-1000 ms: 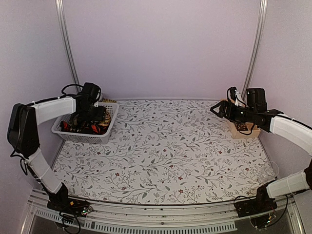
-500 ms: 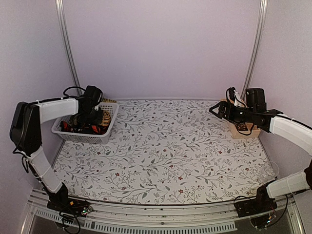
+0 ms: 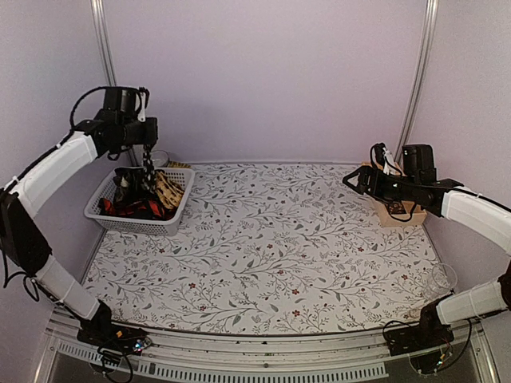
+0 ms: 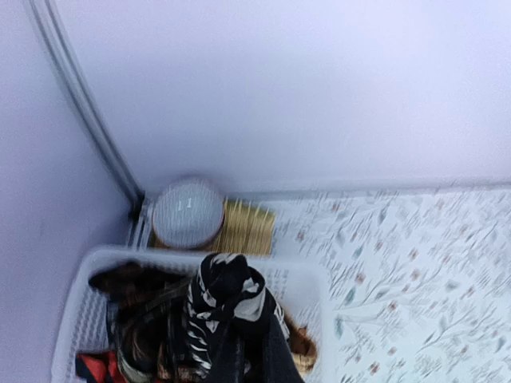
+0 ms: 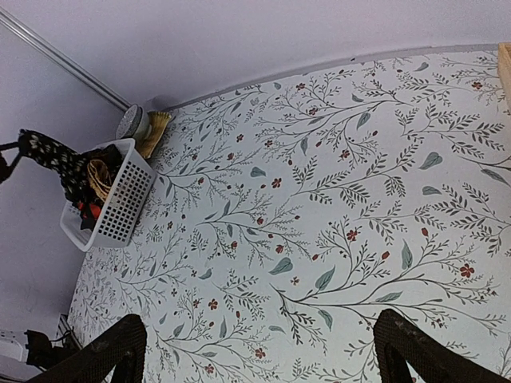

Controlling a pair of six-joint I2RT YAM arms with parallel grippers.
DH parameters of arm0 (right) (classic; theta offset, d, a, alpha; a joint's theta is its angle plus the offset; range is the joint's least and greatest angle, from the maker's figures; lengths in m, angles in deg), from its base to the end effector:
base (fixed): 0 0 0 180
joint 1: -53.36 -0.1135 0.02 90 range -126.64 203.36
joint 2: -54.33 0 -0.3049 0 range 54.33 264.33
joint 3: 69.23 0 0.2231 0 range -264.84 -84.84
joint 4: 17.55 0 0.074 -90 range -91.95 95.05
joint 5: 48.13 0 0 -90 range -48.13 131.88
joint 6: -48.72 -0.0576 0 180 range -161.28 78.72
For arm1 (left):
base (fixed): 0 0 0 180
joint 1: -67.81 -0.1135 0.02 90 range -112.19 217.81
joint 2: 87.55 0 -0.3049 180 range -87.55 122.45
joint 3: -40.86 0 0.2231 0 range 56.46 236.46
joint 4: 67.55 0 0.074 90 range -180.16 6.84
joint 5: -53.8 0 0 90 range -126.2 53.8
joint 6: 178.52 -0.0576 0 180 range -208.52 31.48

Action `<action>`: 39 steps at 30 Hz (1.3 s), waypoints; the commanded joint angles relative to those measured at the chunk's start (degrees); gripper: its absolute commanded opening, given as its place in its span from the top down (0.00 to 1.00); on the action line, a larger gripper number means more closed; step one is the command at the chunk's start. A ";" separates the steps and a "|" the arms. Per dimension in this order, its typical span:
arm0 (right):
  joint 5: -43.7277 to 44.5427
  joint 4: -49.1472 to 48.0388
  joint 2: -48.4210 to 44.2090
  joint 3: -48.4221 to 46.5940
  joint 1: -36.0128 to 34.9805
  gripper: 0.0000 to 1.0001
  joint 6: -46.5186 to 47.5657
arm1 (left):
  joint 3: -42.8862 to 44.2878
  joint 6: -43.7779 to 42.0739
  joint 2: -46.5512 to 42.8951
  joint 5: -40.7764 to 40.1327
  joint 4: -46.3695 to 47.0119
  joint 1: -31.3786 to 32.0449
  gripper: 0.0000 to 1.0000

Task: Roll the ties
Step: Pick up the tie from the bin, then place the tie at the center of the board.

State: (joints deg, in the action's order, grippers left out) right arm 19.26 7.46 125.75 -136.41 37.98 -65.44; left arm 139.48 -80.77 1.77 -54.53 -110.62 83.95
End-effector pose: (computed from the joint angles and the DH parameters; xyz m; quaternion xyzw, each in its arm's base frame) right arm 0.2412 0.0893 0.3239 -0.0341 0.8511 0.3269 0.4094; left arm 0.3350 -0.0781 0.3829 -0.0112 0.8739 0.0412 0.4842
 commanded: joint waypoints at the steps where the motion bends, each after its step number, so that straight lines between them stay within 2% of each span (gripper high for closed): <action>1: -0.02 0.10 -0.09 -1.32 -0.49 0.00 0.56 | 12.08 -1.39 -5.24 11.32 6.37 0.80 1.00; 5: -0.02 -0.11 -0.92 -1.59 -0.44 0.00 0.39 | 18.85 1.57 -1.53 24.01 6.99 3.65 1.00; 7: -0.37 -0.79 -1.67 -1.47 -0.42 0.00 0.07 | 21.76 2.11 0.85 27.29 7.62 7.02 1.00; 12: -0.22 -1.25 -3.30 -1.54 -0.43 0.00 -0.64 | 23.84 4.42 5.24 38.77 17.15 16.73 1.00; 17: 0.07 -1.58 -4.46 -1.58 -0.20 0.00 -1.29 | 29.39 5.10 12.77 43.57 20.56 25.01 1.00; 25: 2.80 -2.91 -7.43 0.04 0.23 0.00 -3.29 | 34.21 5.65 22.06 53.60 23.90 30.80 1.00; 26: 3.23 -2.98 -7.82 0.20 0.32 0.00 -3.46 | 34.22 5.57 22.74 54.36 23.28 30.89 0.94; 28: 3.59 -2.71 -8.12 0.07 0.32 0.00 -3.52 | 33.71 4.81 22.82 50.98 19.95 30.38 0.43; 30: 3.43 -2.09 -8.07 -0.23 0.34 0.00 -3.20 | 30.65 3.05 21.05 43.71 16.76 29.25 0.27; 32: 2.84 -1.59 -7.82 -0.28 0.32 0.00 -2.81 | 24.00 2.45 17.55 34.20 15.61 27.27 0.03; 36: 1.08 -1.39 -6.80 -0.17 0.31 0.00 -2.48 | 13.29 2.98 12.49 12.69 8.09 21.81 0.00; 39: -0.48 -1.72 -5.81 -0.23 0.28 0.00 -2.44 | 8.64 -1.08 10.29 0.23 3.09 20.75 0.00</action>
State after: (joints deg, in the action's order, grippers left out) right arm 21.03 5.93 120.70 -136.63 38.07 -68.26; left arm 153.21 -77.55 15.49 -31.53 -98.23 107.53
